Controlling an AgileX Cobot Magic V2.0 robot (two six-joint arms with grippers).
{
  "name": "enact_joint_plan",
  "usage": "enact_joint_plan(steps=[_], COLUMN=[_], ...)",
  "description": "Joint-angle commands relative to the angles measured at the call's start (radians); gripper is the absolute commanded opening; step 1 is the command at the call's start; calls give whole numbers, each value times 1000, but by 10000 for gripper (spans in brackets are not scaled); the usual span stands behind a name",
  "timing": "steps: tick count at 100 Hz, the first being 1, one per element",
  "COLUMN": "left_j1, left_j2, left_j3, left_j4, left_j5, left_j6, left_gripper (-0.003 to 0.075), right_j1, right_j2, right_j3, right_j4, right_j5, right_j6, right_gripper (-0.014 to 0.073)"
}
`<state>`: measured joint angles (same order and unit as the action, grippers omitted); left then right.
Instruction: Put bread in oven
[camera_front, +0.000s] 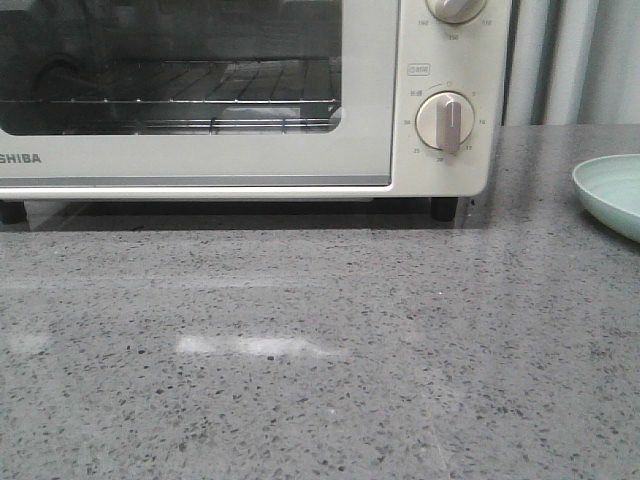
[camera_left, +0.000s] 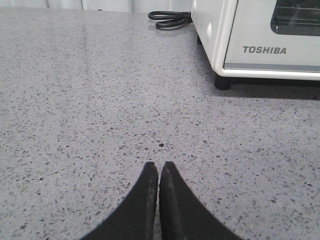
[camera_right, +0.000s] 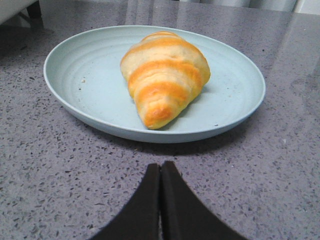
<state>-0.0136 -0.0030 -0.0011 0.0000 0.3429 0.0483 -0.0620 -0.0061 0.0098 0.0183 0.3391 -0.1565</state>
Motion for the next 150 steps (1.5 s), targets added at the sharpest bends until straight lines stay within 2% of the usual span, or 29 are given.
enact_joint_plan(steps=[1,45,65,78,94,118,130,142,150], left_j1=[-1,-1,-1,-1,-1,-1,-1,-1,-1], left_j2=[-30,-30,-30,-30,-30,-30,-30,-30,-30], left_j3=[24,24,24,24,24,24,24,24,24], left_j4=[-7,-7,165,191,253,244,163,-126,-232], left_j5=[-54,-54,-60,-68,-110,-144,-264,-435,-522], left_j6=[0,0,12,12,12,12,12,11,11], left_gripper=[-21,-21,-21,-21,-21,-21,-21,-21,-21], right_j1=[-5,-5,-5,-5,-5,-5,-5,-5,-5], right_j2=[-24,-24,-24,-24,-24,-24,-24,-24,-24], right_j3=[11,11,11,11,11,11,11,11,11], right_j4=[5,5,3,-85,-85,-85,-59,-43,-43], right_j5=[-26,-26,-26,-26,-26,-34,-167,-329,-366], right_j6=[-1,-1,-1,-1,-1,-1,-1,-1,-1], right_gripper=[-69,-69,-69,-69,-69,-69,-69,-69,-69])
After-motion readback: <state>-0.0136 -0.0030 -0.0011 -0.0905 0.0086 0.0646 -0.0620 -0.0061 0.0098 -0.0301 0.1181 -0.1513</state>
